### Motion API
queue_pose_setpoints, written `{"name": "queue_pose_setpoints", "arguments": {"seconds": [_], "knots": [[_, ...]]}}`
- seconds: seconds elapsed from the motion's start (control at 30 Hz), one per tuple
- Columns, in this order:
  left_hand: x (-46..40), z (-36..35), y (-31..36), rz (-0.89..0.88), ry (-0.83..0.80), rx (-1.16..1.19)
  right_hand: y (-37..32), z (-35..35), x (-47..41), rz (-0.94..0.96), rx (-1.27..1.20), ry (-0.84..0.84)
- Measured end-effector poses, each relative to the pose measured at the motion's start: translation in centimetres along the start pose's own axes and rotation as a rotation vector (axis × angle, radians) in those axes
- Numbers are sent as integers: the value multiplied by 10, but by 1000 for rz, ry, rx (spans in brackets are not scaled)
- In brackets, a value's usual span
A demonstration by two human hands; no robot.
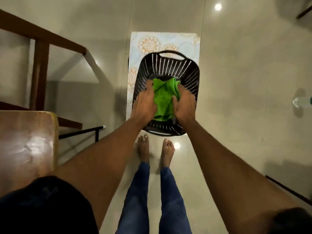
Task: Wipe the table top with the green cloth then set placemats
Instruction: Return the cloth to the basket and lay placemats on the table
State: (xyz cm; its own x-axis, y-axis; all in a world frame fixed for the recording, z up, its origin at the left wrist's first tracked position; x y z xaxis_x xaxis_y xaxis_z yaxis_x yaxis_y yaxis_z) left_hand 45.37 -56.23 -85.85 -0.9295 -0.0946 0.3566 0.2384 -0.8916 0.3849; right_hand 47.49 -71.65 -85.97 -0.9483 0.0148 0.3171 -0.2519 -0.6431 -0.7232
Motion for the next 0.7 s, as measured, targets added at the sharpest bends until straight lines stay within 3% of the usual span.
{"name": "queue_pose_setpoints", "arguments": {"seconds": [0.17,0.3,0.43,0.5,0.63,0.7], "knots": [[-11,-17,-11,-19,6,70,-1,-13,-6,-29,111,-58],[-12,-18,-7,-39,13,107,-6,-18,-1,-114,337,-166],[0,2,-1,25,143,285,-34,5,10,177,367,57],[10,23,-1,87,289,424,-38,25,11,262,348,199],[29,73,-16,120,697,442,-17,61,9,195,298,410],[25,74,-38,221,703,543,2,61,6,111,148,363]]}}
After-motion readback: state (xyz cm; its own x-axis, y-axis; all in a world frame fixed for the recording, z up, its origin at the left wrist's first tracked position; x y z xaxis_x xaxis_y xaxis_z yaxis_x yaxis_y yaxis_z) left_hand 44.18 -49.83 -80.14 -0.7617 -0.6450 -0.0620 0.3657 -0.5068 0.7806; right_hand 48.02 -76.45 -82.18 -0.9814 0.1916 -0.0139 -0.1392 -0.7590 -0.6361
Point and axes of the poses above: each hand's wrist, its own x-axis away from the middle knuckle, its own z-axis out of the back of the hand, y = z × x, the point moved 6 cm from there along -x, towards the middle knuckle, and after that the axes turned 11 degrees about -x, right-handed, at the moved point
